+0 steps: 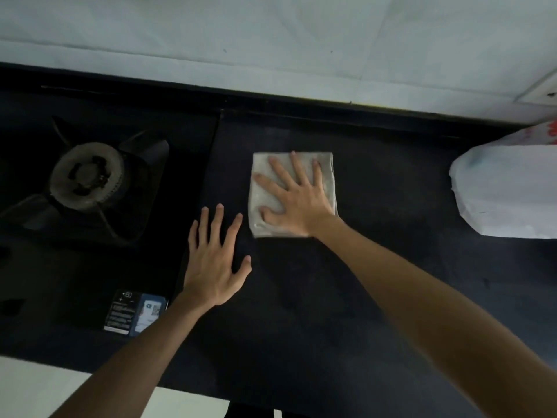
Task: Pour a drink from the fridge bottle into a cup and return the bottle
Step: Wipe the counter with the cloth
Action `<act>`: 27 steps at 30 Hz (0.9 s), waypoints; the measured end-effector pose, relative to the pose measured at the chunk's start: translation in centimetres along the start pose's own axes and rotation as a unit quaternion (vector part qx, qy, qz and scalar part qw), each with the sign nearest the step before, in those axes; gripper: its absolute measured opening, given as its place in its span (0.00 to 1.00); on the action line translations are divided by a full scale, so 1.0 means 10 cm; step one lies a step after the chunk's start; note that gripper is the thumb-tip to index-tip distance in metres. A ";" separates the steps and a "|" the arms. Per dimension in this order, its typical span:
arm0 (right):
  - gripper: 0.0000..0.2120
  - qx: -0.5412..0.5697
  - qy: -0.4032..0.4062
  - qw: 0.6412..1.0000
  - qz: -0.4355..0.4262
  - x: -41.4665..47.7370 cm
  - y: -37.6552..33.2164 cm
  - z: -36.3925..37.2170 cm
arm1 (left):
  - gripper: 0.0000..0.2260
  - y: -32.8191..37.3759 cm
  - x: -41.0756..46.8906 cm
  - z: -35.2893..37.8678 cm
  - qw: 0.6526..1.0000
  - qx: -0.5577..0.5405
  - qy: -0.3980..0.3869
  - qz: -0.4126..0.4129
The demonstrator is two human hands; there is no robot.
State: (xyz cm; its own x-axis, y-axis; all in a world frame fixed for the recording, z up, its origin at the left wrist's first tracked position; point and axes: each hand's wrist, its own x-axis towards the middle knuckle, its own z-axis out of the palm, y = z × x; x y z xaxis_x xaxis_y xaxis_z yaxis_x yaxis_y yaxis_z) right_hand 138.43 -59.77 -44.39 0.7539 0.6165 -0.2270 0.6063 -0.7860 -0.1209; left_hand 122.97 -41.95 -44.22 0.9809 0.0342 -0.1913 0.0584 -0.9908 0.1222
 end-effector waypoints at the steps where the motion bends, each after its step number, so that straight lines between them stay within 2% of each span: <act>1: 0.35 -0.001 0.002 1.000 0.021 0.12 0.06 -0.04 | 0.36 -0.01 0.00 -0.01 1.000 0.000 -0.001 0.004; 4: 0.36 -0.005 0.010 0.999 0.052 0.09 0.24 -0.07 | 0.36 -0.03 -0.01 -0.01 1.000 -0.005 0.001 0.006; 11: 0.36 0.026 0.025 0.980 0.197 -1.17 1.17 0.09 | 0.36 0.00 0.00 0.02 1.000 0.005 0.006 0.004; 15: 0.35 0.027 0.010 0.973 0.229 -1.24 1.05 0.12 | 0.37 0.01 0.00 -0.03 1.000 0.015 -0.008 -0.008; 17: 0.35 0.032 0.006 0.976 0.216 -0.94 0.84 0.07 | 0.37 0.02 -0.01 -0.04 1.000 0.013 -0.014 -0.006; 23: 0.36 -0.013 -0.020 0.996 0.089 -0.25 -0.07 0.02 | 0.37 0.01 0.00 -0.01 1.000 0.010 -0.015 0.003; 27: 0.35 -0.019 -0.010 0.999 0.046 -0.85 0.41 0.07 | 0.37 -0.04 -0.02 0.00 0.999 0.025 -0.020 0.033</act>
State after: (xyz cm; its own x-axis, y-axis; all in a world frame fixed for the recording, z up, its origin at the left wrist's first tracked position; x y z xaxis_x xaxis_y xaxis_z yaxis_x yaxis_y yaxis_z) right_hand 134.32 -68.29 -43.62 0.8024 0.5399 -0.2542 0.5437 -0.8370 -0.0615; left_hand 122.79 -41.57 -44.24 0.9739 -0.0350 -0.2243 -0.0156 -0.9960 0.0876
